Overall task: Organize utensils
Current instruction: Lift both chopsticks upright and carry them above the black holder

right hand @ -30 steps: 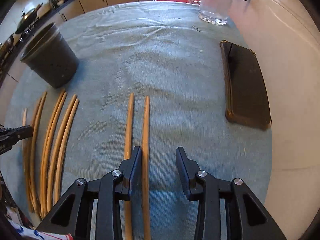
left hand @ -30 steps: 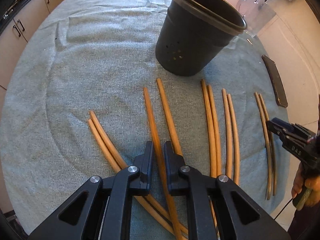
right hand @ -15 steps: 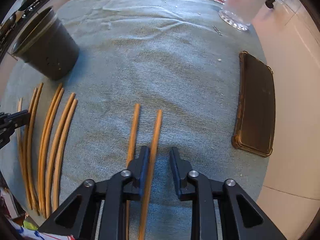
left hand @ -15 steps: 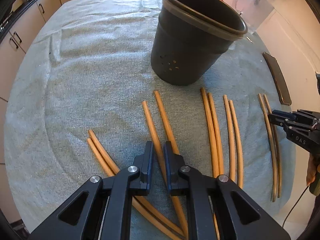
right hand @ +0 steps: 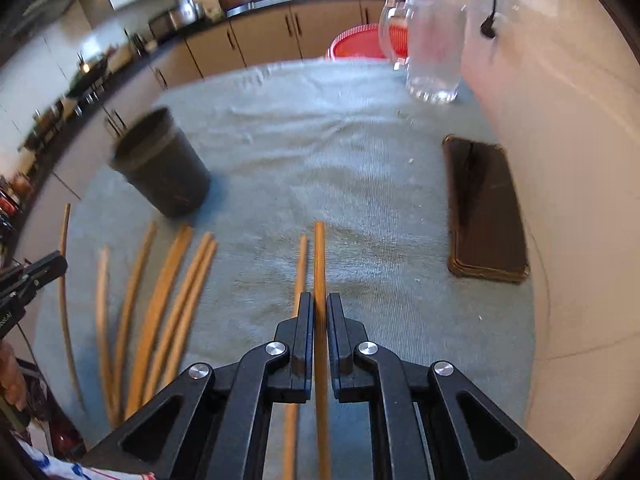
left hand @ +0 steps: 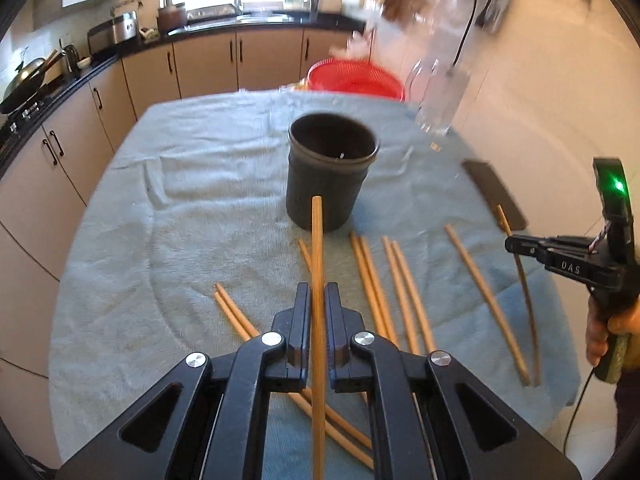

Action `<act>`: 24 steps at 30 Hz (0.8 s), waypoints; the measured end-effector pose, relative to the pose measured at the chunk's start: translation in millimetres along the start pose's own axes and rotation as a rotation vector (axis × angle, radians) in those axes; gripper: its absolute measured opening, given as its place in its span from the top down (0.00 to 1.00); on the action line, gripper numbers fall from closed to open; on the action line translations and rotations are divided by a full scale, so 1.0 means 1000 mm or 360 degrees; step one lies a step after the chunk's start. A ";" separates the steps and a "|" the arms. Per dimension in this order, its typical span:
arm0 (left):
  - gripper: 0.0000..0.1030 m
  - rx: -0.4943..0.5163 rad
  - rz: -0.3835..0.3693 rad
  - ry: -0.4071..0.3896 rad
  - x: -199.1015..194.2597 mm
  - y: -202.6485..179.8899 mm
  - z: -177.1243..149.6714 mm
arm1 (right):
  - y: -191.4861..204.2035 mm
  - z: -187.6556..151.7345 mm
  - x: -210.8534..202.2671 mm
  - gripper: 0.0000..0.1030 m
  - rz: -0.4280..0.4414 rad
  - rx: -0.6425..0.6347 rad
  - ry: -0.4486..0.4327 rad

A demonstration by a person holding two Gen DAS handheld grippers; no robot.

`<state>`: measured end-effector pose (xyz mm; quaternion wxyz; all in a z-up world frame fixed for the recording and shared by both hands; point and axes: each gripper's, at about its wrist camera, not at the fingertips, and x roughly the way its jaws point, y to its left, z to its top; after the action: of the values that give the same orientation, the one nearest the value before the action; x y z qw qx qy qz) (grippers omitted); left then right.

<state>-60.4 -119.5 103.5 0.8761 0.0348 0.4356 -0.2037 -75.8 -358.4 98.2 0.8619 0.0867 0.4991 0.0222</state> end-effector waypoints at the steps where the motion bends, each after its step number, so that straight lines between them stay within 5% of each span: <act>1: 0.94 -0.0004 -0.0007 -0.0026 -0.006 -0.003 -0.002 | 0.003 -0.004 -0.011 0.94 0.0002 -0.0003 -0.0042; 12: 0.94 0.0087 0.0087 -0.0368 -0.085 -0.008 -0.036 | 0.041 -0.033 -0.084 0.94 0.0048 -0.0051 -0.0335; 24: 0.94 -0.0069 -0.0031 -0.0557 -0.135 0.013 -0.030 | 0.073 -0.025 -0.128 0.94 0.0172 -0.0066 -0.0553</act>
<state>-150.3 -56.6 188.3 0.9370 -0.0243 0.2812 -0.2057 -158.3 -298.8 208.0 0.9343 0.0981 0.3369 0.0635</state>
